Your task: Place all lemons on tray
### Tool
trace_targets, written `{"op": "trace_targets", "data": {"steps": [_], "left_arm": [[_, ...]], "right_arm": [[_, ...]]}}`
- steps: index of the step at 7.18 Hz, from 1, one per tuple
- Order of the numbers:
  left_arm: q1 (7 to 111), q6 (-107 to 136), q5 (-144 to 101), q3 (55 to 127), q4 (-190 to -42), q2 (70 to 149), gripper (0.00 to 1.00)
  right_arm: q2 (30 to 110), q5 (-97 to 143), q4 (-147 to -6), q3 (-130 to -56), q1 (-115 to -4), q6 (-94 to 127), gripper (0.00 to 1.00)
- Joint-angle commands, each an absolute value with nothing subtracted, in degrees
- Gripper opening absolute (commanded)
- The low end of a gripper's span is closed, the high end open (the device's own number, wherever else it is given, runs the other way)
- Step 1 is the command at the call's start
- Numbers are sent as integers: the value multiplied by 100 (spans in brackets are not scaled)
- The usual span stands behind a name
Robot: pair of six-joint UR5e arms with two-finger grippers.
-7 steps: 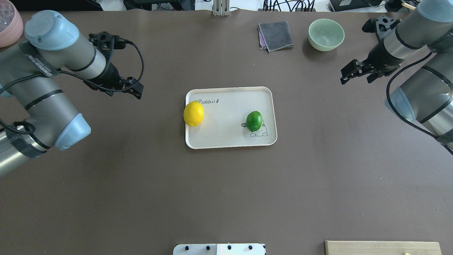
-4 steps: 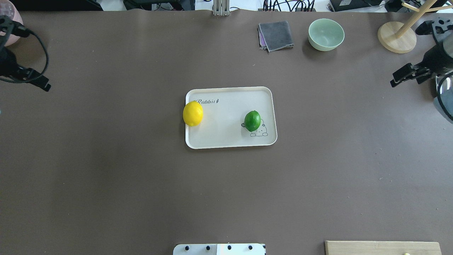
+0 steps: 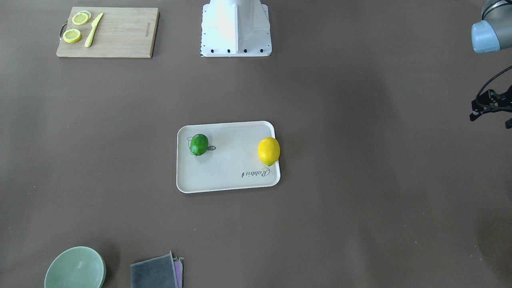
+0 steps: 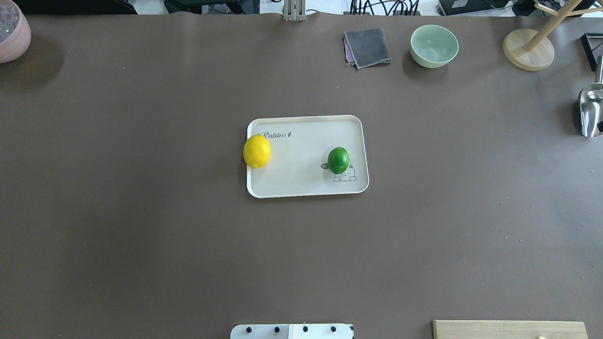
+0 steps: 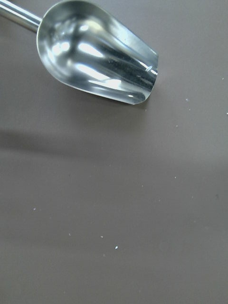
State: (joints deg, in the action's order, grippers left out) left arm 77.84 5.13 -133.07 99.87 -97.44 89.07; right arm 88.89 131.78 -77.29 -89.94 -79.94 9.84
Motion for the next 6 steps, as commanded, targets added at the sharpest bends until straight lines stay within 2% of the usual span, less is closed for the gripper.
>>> {"op": "trace_targets", "data": {"steps": [1, 6], "left_arm": [[7980, 518, -13359, 9984, -9773, 8833, 98], [8086, 527, -13351, 9958, -9791, 8833, 98]], "right_arm": [[8956, 13175, -7726, -8912, -8208, 870, 100], [9026, 13131, -7726, -8930, -8297, 861, 100]]}}
